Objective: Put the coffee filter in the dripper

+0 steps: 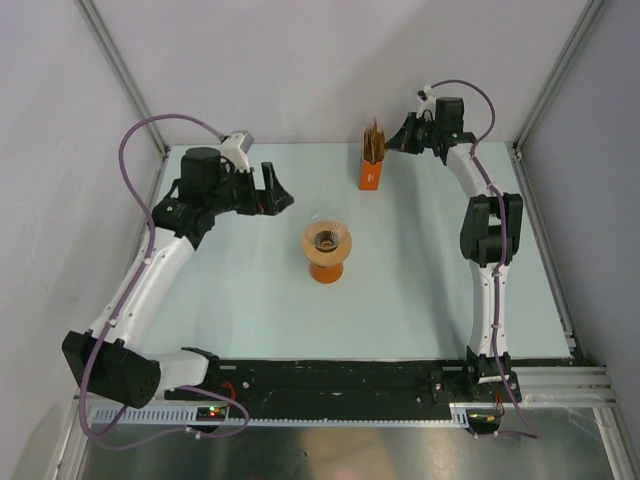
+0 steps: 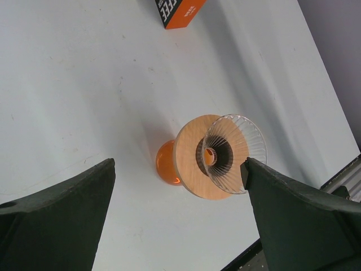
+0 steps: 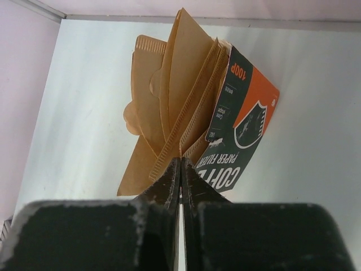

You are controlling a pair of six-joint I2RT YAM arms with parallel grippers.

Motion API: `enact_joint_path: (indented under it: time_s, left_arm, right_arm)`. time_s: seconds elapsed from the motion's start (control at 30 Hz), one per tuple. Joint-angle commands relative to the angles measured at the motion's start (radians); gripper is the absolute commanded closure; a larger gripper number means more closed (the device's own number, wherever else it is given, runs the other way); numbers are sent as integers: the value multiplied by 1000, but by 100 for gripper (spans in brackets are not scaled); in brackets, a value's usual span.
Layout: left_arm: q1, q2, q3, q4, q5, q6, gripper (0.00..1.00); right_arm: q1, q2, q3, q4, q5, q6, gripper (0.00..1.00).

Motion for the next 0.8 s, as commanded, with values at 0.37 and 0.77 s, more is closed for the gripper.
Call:
enact_joint_path:
  time_s: [0.37, 0.77]
  left_arm:
    - [22, -29, 13, 36, 1, 5, 0]
    - [69, -98, 37, 36, 85, 70, 0]
  right_arm:
    - [-35, -201, 26, 34, -121, 17, 100]
    - [-85, -447, 22, -161, -280, -143, 100]
